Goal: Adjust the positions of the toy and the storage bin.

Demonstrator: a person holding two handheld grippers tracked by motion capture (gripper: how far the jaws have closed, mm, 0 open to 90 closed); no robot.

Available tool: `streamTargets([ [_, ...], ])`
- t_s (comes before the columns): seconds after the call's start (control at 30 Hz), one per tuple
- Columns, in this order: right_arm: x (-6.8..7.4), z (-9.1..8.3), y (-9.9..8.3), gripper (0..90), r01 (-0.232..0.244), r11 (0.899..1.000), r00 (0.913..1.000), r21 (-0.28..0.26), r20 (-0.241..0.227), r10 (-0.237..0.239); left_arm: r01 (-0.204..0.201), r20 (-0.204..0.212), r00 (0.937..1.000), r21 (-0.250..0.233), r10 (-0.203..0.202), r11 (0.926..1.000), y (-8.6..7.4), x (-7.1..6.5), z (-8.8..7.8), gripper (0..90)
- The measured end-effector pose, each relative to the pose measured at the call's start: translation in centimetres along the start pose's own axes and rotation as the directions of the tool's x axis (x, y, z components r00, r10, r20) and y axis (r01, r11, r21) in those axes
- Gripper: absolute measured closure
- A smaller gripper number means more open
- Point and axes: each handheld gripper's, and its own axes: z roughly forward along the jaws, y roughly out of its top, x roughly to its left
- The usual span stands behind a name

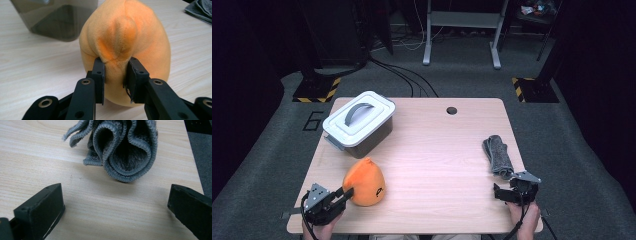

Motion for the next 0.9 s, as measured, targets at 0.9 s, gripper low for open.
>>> streamTargets([
  [0.9, -0.1, 0.1, 0.0, 0.0, -0.005, 1.0, 1.0, 0.003, -0.008, 0.005, 0.17, -0.153, 0.9734, -0.018, -0.17, 0.9854, -1.6, 5.9, 0.0, 45.0],
])
